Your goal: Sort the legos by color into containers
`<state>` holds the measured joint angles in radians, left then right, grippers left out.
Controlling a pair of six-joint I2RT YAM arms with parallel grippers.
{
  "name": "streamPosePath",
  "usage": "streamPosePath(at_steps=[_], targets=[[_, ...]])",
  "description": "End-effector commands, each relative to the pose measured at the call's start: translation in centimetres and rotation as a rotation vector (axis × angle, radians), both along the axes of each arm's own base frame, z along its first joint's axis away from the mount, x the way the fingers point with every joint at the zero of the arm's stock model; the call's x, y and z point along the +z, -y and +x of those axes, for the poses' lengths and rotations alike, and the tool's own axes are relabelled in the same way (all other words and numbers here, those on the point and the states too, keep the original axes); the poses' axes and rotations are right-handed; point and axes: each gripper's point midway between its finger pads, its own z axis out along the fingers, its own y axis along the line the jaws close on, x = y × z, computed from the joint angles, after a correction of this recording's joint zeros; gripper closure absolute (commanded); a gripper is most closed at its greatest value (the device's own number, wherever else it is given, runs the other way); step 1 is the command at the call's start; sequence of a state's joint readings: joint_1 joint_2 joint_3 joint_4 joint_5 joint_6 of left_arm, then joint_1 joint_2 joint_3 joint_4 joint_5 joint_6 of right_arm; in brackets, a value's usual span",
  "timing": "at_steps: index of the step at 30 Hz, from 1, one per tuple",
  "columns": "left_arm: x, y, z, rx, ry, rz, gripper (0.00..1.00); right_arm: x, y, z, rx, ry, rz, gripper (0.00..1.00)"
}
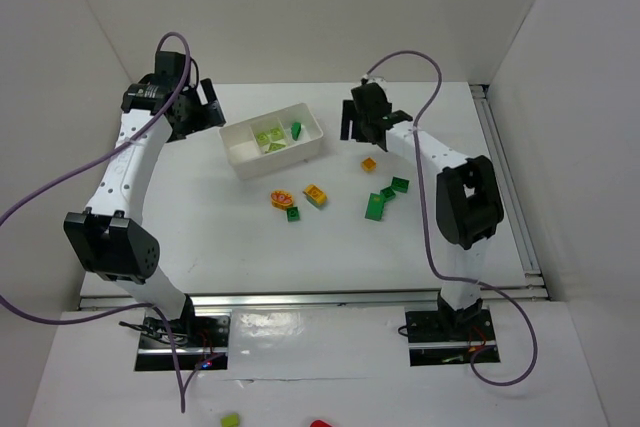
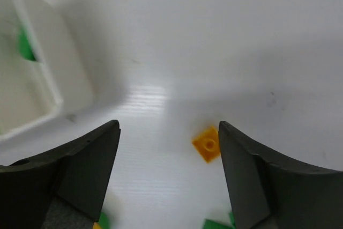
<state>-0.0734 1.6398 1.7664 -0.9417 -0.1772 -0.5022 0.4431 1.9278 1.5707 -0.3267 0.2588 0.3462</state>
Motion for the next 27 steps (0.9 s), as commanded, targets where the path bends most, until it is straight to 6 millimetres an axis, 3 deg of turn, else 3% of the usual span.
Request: streamPosePath(at_steps=[1, 2, 5, 7, 11, 16, 20, 25, 26, 27], targets=[[1.3, 0.0, 0.0, 0.0, 0.041, -0.012, 0.0, -4.2, 2.8, -2.7, 0.022, -0.145, -0.165, 0.16], [1.3, 0.0, 0.0, 0.0, 0.041, -0.012, 0.0, -4.9, 3.8, -3.4, 0.026, -0.186, -0.196, 0.15], [0.9, 0.0, 0.1, 0.0, 0.032, -0.012, 0.0, -7.7, 4.4, -4.7, 0.096, -0.261, -0.246, 0.15], [0.6, 0.2, 0.3, 0.001, 0.024, -0.024, 0.0, -8.5, 4.1, -4.8, 0.151, -0.277, -0.235, 0.16], [0.6, 0.2, 0.3, 0.001, 0.023, -0.024, 0.0, -10.9, 4.4, -4.4, 0.176, -0.323, -0.235, 0.22], [0.6, 0.2, 0.3, 0.001, 0.023, -0.024, 0.0, -12.4, 6.0, -3.0, 0.138, -0.34, -0.229, 0.28], [0.9, 0.2, 0.4, 0.001, 0.033, -0.024, 0.0, -12.2, 6.0, -2.4, 0.121, -0.33, -0.231, 0.36], [0.9, 0.2, 0.4, -0.006, 0.032, -0.019, 0.0, -11.6, 5.1, -2.3, 0.135, -0.3, -0.252, 0.58], [0.9, 0.4, 0.4, -0.012, 0.031, -0.025, 0.0, -11.0, 4.7, -2.4, 0.138, -0.284, -0.261, 0.67], [0.9, 0.4, 0.4, -0.012, 0.031, -0.026, 0.0, -10.0, 4.8, -2.1, 0.127, -0.268, -0.267, 0.7]])
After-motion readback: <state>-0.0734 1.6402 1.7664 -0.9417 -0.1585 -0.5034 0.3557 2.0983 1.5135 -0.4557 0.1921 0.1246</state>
